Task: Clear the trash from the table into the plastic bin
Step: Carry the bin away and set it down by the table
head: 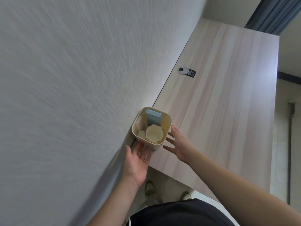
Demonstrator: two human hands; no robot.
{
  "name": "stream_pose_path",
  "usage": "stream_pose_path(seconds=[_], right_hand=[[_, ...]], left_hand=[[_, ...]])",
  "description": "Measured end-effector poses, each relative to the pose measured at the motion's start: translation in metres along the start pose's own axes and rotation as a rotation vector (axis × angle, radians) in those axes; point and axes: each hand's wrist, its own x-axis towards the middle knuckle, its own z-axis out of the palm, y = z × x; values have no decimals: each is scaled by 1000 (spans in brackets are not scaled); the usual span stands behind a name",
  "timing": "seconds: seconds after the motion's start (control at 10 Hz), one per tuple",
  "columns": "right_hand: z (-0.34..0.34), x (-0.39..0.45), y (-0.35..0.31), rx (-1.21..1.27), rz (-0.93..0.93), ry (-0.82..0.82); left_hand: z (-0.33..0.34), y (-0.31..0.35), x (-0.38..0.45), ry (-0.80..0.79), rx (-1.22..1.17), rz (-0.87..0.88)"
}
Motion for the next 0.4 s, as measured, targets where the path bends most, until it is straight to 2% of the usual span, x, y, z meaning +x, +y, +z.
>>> stream_pose_path(seconds=[0.3, 0.4], right_hand=[[6, 1, 8, -70, -64, -60], [0, 3, 11, -192, -99, -35]], left_hand=[[-5, 14, -1, 0, -27, 9], [-6, 11, -1, 17, -13, 7]])
